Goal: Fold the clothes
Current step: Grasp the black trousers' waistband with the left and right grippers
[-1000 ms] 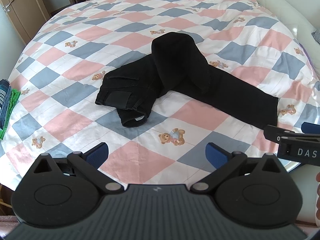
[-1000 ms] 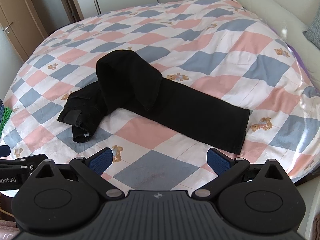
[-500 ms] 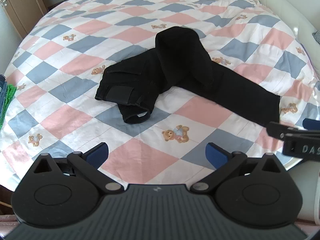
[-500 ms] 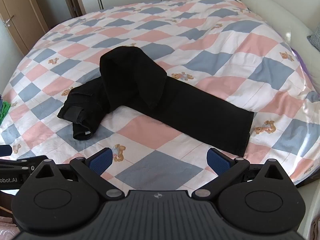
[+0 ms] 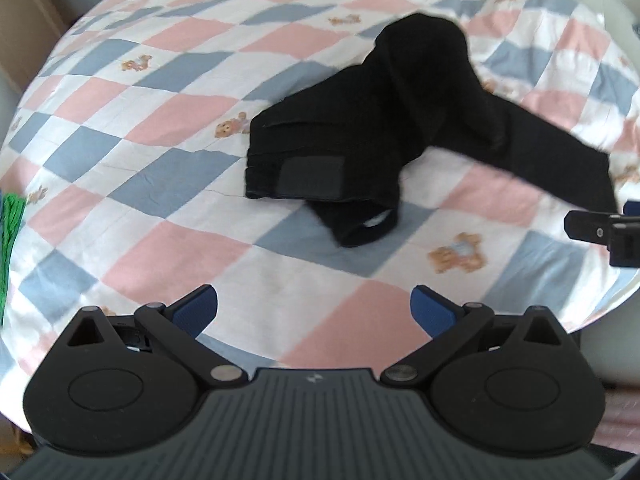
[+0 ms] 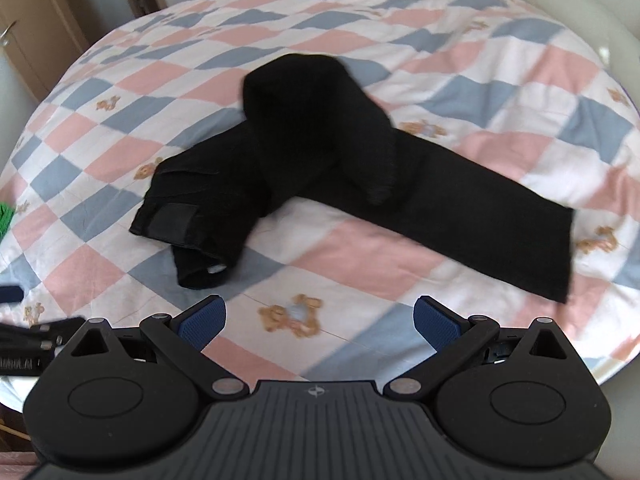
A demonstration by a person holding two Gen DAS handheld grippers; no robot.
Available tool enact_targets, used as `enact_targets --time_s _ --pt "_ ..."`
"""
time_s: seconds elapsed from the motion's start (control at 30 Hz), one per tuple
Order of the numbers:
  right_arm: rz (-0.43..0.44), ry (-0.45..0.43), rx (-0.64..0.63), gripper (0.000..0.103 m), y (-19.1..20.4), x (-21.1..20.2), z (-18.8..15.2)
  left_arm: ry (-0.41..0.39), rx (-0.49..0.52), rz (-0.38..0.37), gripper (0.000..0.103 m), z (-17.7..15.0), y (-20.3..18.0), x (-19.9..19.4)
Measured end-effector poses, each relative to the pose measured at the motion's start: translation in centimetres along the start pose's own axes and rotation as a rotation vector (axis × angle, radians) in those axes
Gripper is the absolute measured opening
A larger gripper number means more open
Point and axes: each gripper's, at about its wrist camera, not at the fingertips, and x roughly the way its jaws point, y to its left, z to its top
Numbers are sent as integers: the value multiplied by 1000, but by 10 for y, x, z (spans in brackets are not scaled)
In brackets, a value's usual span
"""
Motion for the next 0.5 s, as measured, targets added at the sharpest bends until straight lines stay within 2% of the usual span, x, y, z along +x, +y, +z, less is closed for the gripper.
enact_targets --time_s 0.1,0.27,0.4,0.5 --pt "-51 -5 -20 103 25 19 -5 35 30 -16 102 9 31 25" --pt "-128 -19 -91 103 55 49 -14 82 17 -105 101 34 76 71" --pt "-167 -59 -274 99 83 74 -19 102 -24 -194 94 51 102 103" --pt "-186 -107 -453 89 105 95 -24 109 -45 -248 85 59 114 125"
